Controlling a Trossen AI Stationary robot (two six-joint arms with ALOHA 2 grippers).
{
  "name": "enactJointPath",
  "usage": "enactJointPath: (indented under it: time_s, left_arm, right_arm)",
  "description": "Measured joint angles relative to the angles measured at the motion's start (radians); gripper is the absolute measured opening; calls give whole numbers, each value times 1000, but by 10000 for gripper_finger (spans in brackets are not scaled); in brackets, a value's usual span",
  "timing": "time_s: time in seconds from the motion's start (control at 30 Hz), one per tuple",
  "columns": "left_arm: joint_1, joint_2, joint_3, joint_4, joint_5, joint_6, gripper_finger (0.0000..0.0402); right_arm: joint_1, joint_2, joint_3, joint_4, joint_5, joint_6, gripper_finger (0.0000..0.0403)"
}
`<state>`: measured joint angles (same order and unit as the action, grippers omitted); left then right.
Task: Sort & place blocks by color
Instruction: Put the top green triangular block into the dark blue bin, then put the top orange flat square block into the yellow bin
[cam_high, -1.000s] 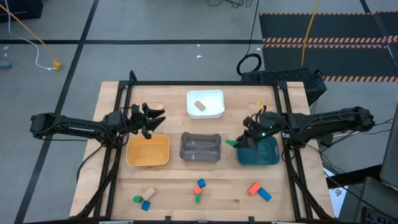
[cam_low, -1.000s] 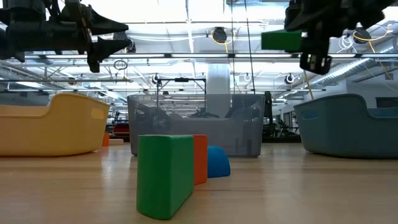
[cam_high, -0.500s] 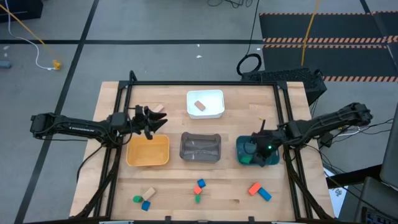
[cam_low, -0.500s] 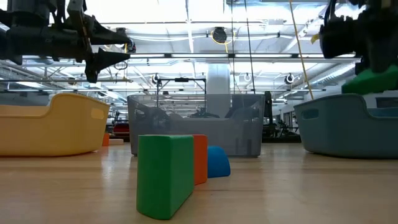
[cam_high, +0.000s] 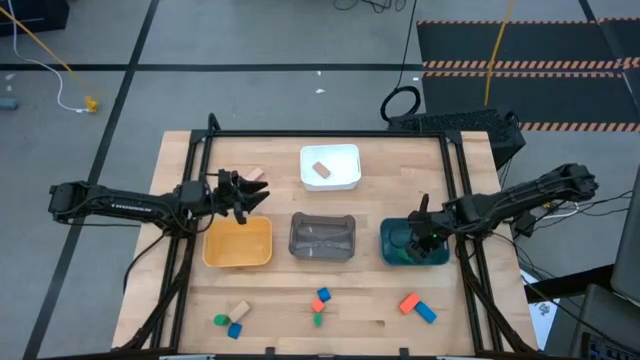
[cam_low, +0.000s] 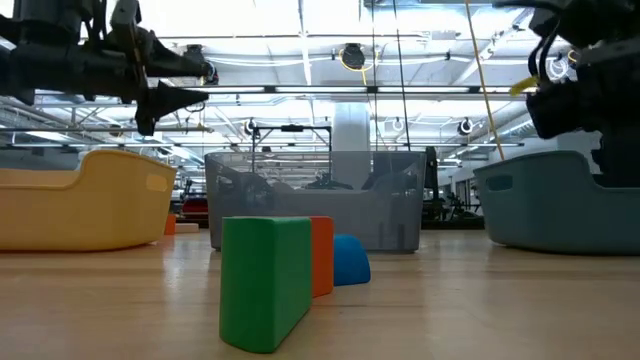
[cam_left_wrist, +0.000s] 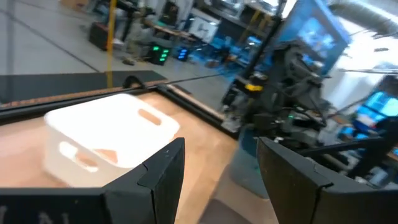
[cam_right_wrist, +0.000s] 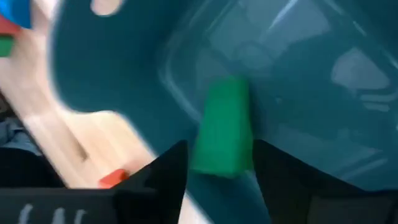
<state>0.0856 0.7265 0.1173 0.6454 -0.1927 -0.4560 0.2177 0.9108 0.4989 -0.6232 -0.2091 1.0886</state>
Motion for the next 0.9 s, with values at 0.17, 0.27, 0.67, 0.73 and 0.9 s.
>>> enactJointPath:
  time_s: [0.17,0.27,0.67,0.73,0.9]
  left_arm:
    - [6,0,0,-35,-91,-6,200]
    - [32,0,8,-58,-96,-25,200]
    - [106,32,369,-760,-67,122,200]
    - [128,50,403,-827,-71,183,200]
    - [211,92,418,-905,-44,299,200]
  right_arm:
    - [-8,-3,-15,7,-5,8,191]
    - [-9,-18,-15,11,-15,35,190]
    - [-10,-95,-15,241,78,0,185]
    - [-23,-103,-15,294,119,-24,185]
    - [-97,-106,-15,383,137,-125,185]
